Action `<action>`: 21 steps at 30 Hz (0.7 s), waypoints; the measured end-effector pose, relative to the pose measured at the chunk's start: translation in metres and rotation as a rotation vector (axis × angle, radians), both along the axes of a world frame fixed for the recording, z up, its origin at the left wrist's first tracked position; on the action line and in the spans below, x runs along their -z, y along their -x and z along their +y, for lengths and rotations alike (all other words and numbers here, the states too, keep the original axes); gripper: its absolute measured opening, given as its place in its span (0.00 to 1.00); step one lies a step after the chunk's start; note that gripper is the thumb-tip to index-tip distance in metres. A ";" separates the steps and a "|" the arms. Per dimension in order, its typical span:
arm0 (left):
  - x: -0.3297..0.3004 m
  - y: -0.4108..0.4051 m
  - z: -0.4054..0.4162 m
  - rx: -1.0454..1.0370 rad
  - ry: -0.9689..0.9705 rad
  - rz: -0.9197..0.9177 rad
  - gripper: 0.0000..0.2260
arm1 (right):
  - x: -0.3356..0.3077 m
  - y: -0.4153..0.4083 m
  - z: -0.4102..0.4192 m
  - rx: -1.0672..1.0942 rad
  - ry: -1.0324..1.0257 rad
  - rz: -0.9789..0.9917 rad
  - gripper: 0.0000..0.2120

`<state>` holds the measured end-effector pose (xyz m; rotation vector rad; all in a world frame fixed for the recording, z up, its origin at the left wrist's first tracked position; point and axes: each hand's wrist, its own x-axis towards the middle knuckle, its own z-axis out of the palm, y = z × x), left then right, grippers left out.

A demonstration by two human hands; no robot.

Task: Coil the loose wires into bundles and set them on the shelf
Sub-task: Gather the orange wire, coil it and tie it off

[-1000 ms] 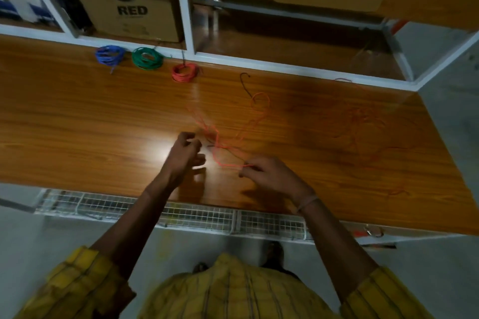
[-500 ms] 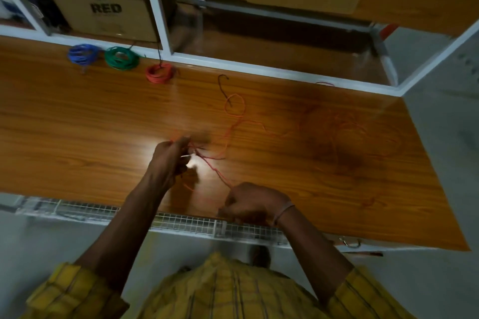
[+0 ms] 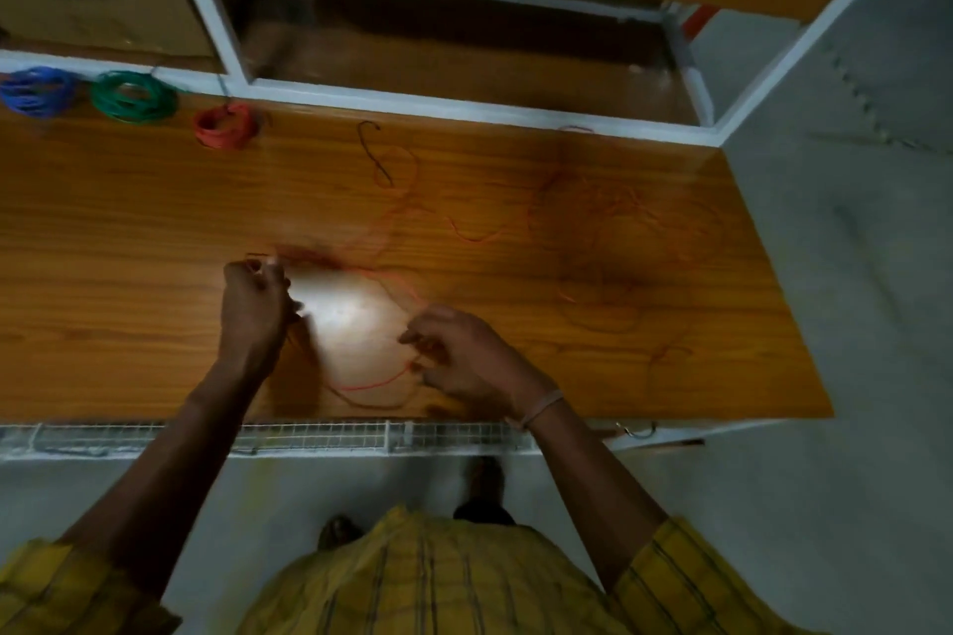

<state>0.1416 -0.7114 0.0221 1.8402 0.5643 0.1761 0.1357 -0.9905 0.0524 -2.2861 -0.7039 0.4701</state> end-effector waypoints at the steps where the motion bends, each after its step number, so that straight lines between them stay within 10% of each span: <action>1: -0.004 0.001 -0.014 0.055 -0.028 0.003 0.27 | 0.002 0.004 -0.004 0.018 -0.049 0.004 0.20; 6: -0.007 0.003 -0.081 0.464 -0.241 -0.031 0.19 | -0.001 0.027 -0.023 0.169 -0.239 0.036 0.15; 14: -0.013 -0.012 -0.114 0.679 -0.838 0.018 0.10 | -0.027 0.067 -0.114 1.085 -0.137 -0.673 0.06; 21: -0.045 -0.016 -0.118 0.935 -1.309 0.103 0.18 | 0.026 0.061 -0.167 1.453 -0.215 -0.365 0.19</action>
